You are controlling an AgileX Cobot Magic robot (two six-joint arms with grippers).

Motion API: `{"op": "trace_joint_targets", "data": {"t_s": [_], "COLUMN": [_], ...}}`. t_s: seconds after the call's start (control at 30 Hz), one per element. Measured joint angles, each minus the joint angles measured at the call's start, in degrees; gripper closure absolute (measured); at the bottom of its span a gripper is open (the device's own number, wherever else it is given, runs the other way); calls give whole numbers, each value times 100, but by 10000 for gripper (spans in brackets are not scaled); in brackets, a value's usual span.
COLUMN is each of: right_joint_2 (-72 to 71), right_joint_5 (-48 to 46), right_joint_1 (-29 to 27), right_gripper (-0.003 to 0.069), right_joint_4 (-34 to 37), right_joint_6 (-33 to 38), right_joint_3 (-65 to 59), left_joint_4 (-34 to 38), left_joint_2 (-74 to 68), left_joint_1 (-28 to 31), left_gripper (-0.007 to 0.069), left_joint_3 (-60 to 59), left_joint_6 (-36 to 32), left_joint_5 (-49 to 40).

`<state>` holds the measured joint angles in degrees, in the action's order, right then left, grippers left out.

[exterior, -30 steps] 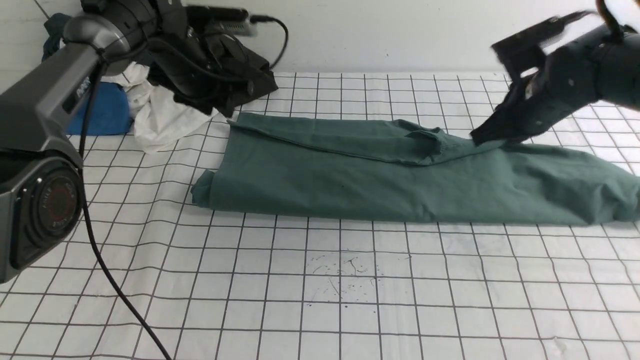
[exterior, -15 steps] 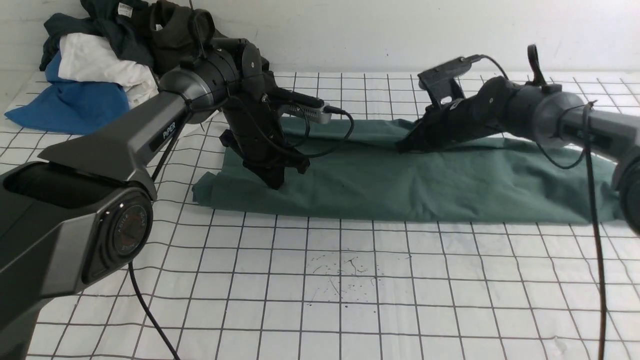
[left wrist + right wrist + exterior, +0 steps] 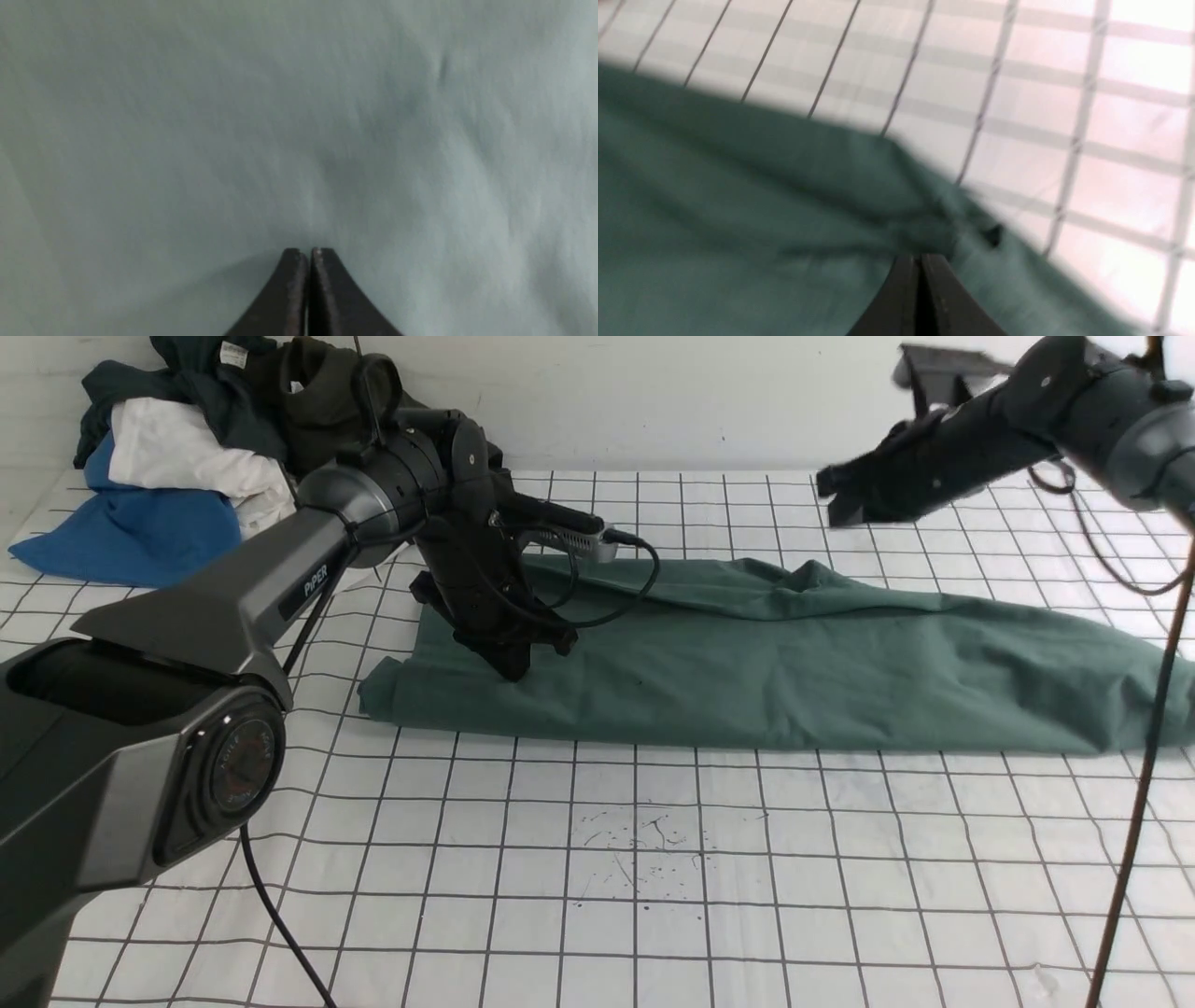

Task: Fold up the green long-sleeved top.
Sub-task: Use the right arm to clamp the right edge of the fabric

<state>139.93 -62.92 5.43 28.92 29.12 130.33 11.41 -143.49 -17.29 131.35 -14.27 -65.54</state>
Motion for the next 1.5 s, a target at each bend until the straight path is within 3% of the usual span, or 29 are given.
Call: {"op": "trace_joint_targets", "data": {"t_s": [0.1,0.27,0.47,0.5,0.7,0.8,0.97,1.0,1.07,1.23,1.5], "right_joint_2": [241,606,797,870,946,852,348,56,-184,-659,-1790], "right_joint_5": [-506,-378,1398,2184,3494,3063,1113,162,-469,-741,-775], "right_joint_1": [110,128,167,173,163,142,-35,-164,-314,-902,-1466], "right_gripper": [671,669,669,669,669,669,669,669,669,669,669], "right_joint_4": [157,168,151,136,116,104,-278,-631,-1016,-1445,-1625], "right_joint_6": [394,499,209,-183,-1354,-1471,-881,-566,-464,-927,-517], "right_joint_3": [0,0,20,20,20,13,14,14,14,-535,-2896], "left_joint_4": [293,585,612,612,604,418,-119,-354,-426,-381,-346], "left_joint_2": [-4,-4,-6,-6,-6,-6,130,286,536,1418,3683], "left_joint_1": [5,0,0,0,0,5,61,127,193,247,247], "left_gripper": [632,632,632,632,632,632,632,632,632,632,632], "left_joint_3": [0,0,0,0,0,0,0,-6,-6,-116,-1709], "left_joint_6": [0,0,0,0,-5,-19,-25,-19,-19,-31,-356], "left_joint_5": [128,122,23,-28,-125,-328,-447,-490,-490,-499,-528]}}
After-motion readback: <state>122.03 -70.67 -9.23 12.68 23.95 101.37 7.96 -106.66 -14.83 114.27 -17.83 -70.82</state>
